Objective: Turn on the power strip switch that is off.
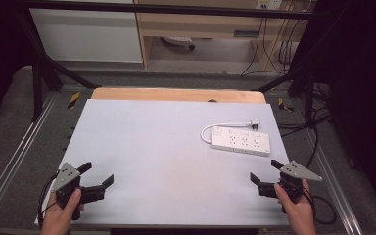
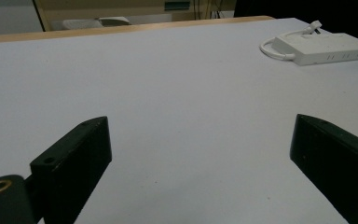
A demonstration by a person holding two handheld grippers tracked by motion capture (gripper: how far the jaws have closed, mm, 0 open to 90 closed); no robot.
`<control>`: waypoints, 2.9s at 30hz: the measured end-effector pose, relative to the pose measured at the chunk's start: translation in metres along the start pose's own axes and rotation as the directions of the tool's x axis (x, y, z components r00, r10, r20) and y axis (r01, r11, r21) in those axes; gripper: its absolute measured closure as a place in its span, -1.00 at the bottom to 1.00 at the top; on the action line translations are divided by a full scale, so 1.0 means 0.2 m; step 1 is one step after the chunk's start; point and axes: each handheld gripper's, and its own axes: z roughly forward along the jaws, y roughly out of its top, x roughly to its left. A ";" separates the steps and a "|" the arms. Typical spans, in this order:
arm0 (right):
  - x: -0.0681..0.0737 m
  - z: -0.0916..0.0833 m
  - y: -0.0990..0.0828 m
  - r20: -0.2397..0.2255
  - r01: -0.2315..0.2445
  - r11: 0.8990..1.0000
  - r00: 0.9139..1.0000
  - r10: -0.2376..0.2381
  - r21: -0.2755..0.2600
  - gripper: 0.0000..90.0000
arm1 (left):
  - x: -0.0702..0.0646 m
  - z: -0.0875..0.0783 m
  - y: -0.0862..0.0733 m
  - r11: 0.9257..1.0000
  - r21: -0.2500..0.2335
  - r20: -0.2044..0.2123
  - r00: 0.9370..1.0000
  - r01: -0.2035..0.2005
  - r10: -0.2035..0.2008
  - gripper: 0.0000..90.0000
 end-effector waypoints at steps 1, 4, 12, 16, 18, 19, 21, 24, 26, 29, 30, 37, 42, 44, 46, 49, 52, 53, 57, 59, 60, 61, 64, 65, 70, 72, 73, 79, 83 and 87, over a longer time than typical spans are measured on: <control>0.00 0.00 0.00 0.000 -0.002 1.000 1.000 0.002 0.001 -0.92 | 0.00 0.00 0.00 1.000 0.003 -0.002 1.000 -0.005 0.005 -0.88; 0.00 0.00 0.01 -0.014 -0.012 1.000 1.000 0.012 0.003 -0.92 | 0.00 0.00 0.00 1.000 -0.002 0.003 1.000 -0.005 0.005 -0.88; 0.00 -0.03 0.08 0.000 -0.045 0.999 0.999 0.045 -0.006 -0.91 | 0.01 0.00 -0.01 1.000 0.012 0.000 1.000 -0.004 0.004 -0.88; 0.01 -0.05 0.17 0.007 -0.025 1.000 1.000 0.025 -0.015 -0.93 | 0.00 0.00 -0.01 1.000 0.017 0.003 1.000 -0.010 0.010 -0.88; 0.01 -0.05 0.18 0.004 -0.017 1.000 1.000 0.017 -0.012 -0.93 | 0.01 0.00 -0.01 1.000 0.019 0.004 1.000 -0.010 0.010 -0.88; 0.01 -0.05 0.20 -0.003 -0.011 1.000 1.000 0.011 -0.012 -0.93 | 0.01 0.00 -0.01 1.000 0.020 0.004 1.000 -0.007 0.007 -0.88; 0.01 -0.04 0.21 -0.008 -0.011 1.000 1.000 0.011 -0.008 -0.93 | 0.01 0.00 -0.01 1.000 0.021 0.004 1.000 -0.003 0.003 -0.88; 0.01 -0.03 0.23 -0.028 -0.016 1.000 0.999 0.016 0.001 -0.95 | 0.01 0.00 -0.02 1.000 0.024 0.003 1.000 -0.005 0.005 -0.88; 0.02 -0.01 0.26 -0.038 -0.002 1.000 0.999 0.003 0.002 -0.95 | 0.01 0.00 -0.01 1.000 0.024 0.001 1.000 -0.007 0.007 -0.88; 0.03 0.00 0.28 -0.032 0.005 1.000 0.999 -0.005 0.002 -0.94 | 0.01 0.00 -0.02 1.000 0.026 0.002 1.000 -0.007 0.007 -0.88; 0.04 0.00 0.29 -0.028 0.010 1.000 1.000 -0.010 -0.001 -0.94 | 0.01 0.00 -0.02 1.000 0.026 0.003 1.000 -0.009 0.009 -0.88; 0.07 0.03 0.36 -0.054 0.008 1.000 0.999 -0.009 -0.011 -0.93 | 0.01 0.01 -0.02 1.000 0.031 0.006 1.000 -0.004 0.004 -0.88; 0.08 0.04 0.40 -0.062 -0.005 1.000 0.998 0.004 -0.019 -0.91 | 0.00 0.01 -0.02 0.999 0.039 0.008 1.000 -0.006 0.006 -0.87; 0.08 0.04 0.40 -0.061 -0.004 1.000 0.998 0.003 -0.016 -0.91 | 0.00 0.01 -0.02 0.999 0.038 0.009 1.000 -0.006 0.006 -0.88; 0.08 0.05 0.43 -0.062 -0.016 1.000 0.998 0.015 -0.015 -0.88 | 0.01 0.01 -0.02 0.999 0.037 0.009 1.000 -0.005 0.004 -0.88; 0.08 0.05 0.46 -0.065 -0.011 1.000 0.998 0.010 -0.017 -0.85 | 0.01 0.01 -0.02 0.999 0.035 0.005 1.000 -0.003 0.003 -0.87; 0.08 0.06 0.48 -0.063 -0.005 1.000 0.998 0.004 -0.018 -0.84 | 0.01 0.01 -0.02 1.000 0.029 0.003 1.000 0.001 -0.001 -0.87; 0.09 0.06 0.49 -0.062 -0.002 1.000 0.998 0.001 -0.018 -0.85 | 0.01 0.00 -0.02 1.000 0.030 0.003 1.000 0.002 -0.002 -0.87; 0.09 0.07 0.53 -0.062 0.004 1.000 0.998 -0.005 -0.021 -0.87 | 0.01 0.01 -0.02 1.000 0.031 0.008 1.000 -0.001 0.001 -0.87; 0.09 0.08 0.54 -0.061 0.007 1.000 0.998 -0.008 -0.019 -0.88 | 0.01 0.01 -0.02 1.000 0.030 0.009 1.000 -0.001 0.001 -0.87; 0.09 0.08 0.56 -0.059 0.012 1.000 0.998 -0.013 -0.025 -0.88 | 0.01 0.01 -0.02 1.000 0.030 0.010 1.000 0.000 0.000 -0.87; 0.09 0.08 0.56 -0.059 0.012 1.000 0.998 -0.013 -0.025 -0.88 | 0.01 0.01 -0.02 1.000 0.030 0.010 1.000 0.000 0.000 -0.87; 0.08 0.09 0.59 -0.057 0.012 0.999 0.998 -0.014 -0.034 -0.89 | 0.01 0.01 -0.02 1.000 0.031 0.010 1.000 0.000 0.000 -0.87; 0.08 0.09 0.60 -0.060 0.012 0.999 0.998 -0.014 -0.034 -0.88 | 0.01 0.01 -0.02 1.000 0.031 0.011 1.000 0.000 0.000 -0.88; 0.06 0.12 0.66 -0.065 0.015 0.999 0.998 -0.018 -0.035 -0.88 | 0.01 0.01 -0.02 0.999 0.035 0.013 1.000 -0.003 0.003 -0.87; 0.06 0.13 0.67 -0.063 0.017 0.999 0.998 -0.019 -0.034 -0.88 | 0.01 0.01 -0.02 0.999 0.035 0.013 1.000 -0.003 0.003 -0.87; 0.05 0.15 0.69 -0.063 0.033 0.999 0.997 -0.035 -0.032 -0.89 | 0.01 0.01 -0.02 0.999 0.035 0.012 1.000 -0.003 0.003 -0.87; 0.03 0.20 0.73 -0.057 0.030 0.999 0.998 -0.032 -0.031 -0.91 | 0.01 0.01 -0.02 0.999 0.034 0.011 1.000 -0.003 0.003 -0.87; 0.00 0.25 0.77 -0.051 0.012 1.000 0.999 -0.013 -0.029 -0.92 | 0.01 0.01 -0.02 0.999 0.036 0.010 1.000 -0.004 0.003 -0.88; -0.02 0.28 0.79 -0.052 0.009 0.999 0.999 -0.010 -0.031 -0.92 | 0.01 0.01 -0.02 0.999 0.037 0.009 1.000 -0.002 0.002 -0.88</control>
